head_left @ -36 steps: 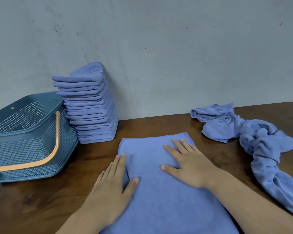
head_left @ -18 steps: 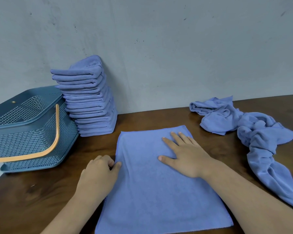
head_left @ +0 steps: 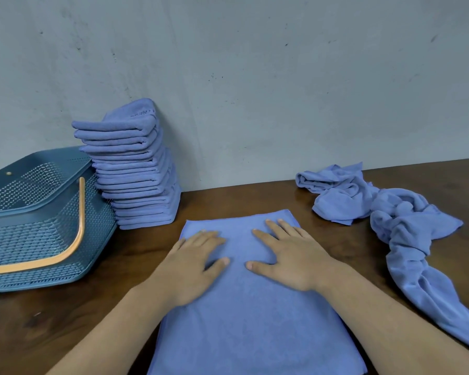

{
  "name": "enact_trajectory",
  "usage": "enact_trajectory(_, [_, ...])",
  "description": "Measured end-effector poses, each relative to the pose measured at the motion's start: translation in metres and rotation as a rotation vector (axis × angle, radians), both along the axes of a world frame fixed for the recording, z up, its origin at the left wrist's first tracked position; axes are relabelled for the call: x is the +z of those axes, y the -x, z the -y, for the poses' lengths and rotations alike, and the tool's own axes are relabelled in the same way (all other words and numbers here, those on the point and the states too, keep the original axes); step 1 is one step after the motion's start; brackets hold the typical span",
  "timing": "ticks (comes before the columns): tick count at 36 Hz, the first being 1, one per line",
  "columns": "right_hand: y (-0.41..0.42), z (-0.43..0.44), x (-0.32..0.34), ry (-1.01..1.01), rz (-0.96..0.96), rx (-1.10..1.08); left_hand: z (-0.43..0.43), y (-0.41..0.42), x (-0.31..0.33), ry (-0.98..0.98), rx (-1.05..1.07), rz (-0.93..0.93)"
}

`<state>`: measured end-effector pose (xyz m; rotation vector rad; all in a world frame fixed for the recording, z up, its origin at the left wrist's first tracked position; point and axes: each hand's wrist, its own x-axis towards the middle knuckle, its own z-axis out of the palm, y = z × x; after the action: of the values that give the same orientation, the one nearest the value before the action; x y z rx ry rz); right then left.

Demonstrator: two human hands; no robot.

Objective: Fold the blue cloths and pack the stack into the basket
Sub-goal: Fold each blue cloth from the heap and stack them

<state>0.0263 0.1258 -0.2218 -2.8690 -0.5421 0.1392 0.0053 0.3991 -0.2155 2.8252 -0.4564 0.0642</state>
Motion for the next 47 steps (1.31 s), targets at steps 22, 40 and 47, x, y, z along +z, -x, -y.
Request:
enact_trajectory(22, [-0.021,0.035,0.004,-0.041,-0.072,-0.198,-0.020,-0.035,-0.007,0.017,0.215,-0.085])
enact_trajectory(40, [0.075,-0.052,0.014,-0.013,0.007,0.192,-0.017,0.069,-0.022,0.370,0.116,0.121])
enact_trajectory(47, [0.084,-0.004,0.009,0.036,-0.053,0.028,-0.009,0.085,-0.018,0.037,0.097,-0.055])
